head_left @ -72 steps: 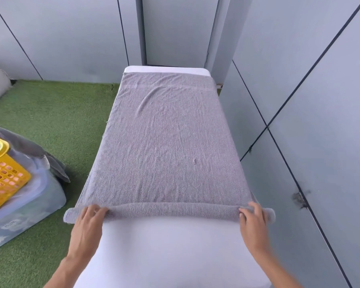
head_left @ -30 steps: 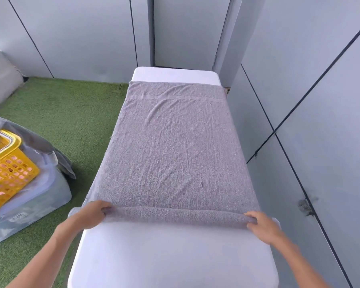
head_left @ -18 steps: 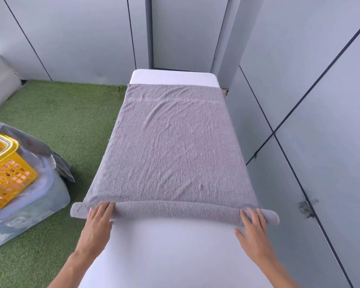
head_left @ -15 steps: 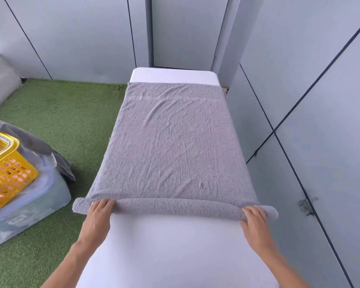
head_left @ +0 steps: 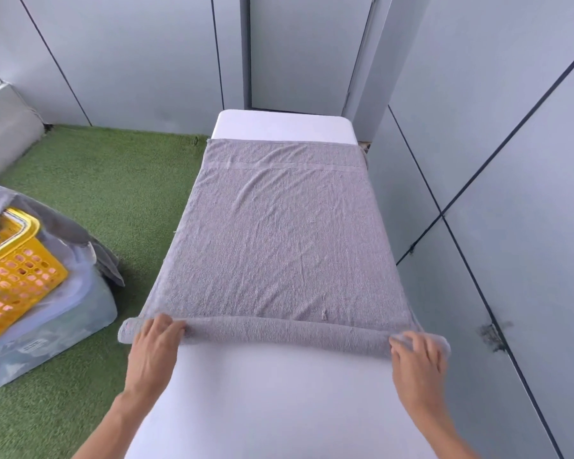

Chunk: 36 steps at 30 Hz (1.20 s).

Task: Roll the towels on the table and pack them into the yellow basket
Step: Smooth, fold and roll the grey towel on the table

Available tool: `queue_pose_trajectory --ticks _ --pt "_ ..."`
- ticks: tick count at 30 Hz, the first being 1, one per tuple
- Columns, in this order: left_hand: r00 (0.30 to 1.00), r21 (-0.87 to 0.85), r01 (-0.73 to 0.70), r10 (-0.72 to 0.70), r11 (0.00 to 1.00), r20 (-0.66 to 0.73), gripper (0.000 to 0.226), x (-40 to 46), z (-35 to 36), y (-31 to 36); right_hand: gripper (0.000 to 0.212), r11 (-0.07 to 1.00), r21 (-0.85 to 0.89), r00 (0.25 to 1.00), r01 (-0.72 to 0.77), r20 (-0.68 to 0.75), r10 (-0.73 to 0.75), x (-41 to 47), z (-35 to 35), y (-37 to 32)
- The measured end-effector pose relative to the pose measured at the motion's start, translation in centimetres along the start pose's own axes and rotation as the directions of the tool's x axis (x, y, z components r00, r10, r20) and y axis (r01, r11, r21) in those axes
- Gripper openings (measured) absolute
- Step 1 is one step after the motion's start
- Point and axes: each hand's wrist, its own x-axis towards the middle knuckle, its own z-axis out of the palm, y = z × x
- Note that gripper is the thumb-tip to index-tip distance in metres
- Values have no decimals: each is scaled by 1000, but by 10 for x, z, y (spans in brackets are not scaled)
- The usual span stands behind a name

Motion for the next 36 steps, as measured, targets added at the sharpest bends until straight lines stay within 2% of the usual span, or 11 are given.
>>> queue_pose_trajectory --ticks 6,10,13,15,18,21,25,27,30,32,36 --pt "991 71 -86 78 994 109 64 -8 19 -3 54 991 -26 982 133 142 -128 6 21 3" --pt "991 45 -7 1 999 137 46 5 18 -4 34 992 11 962 125 242 -124 25 6 3" --pt "969 95 30 -52 995 241 28 8 6 -6 27 981 34 896 190 402 -187 26 -12 11" --pt "906 90 38 -73 995 416 30 17 -2 -12 24 987 67 829 146 536 -159 27 -28 16" --pt "721 15 137 -110 991 684 35 38 -12 -16 24 992 128 791 -22 609 -60 33 -46 13" --pt "803 -55 250 -175 967 570 30 44 -10 -16 20 953 286 956 -97 295 8 34 -39 8" --pt "977 -20 120 -114 993 179 30 12 -1 -10 11 996 62 995 71 -68 -66 6 -18 4" --pt "995 42 52 -56 998 85 31 -19 6 0 32 993 8 993 120 -4 -120 -13 -4 6" --pt "996 38 -14 10 999 92 51 -44 16 4 63 986 14 979 165 122 -165 -17 10 16" --pt "991 25 -33 29 999 127 64 -35 20 -2 63 985 51 968 163 186 -170 -3 12 18" --pt "971 -1 39 -38 999 235 38 -3 14 -6 39 980 105 954 169 232 -189 26 -3 7"
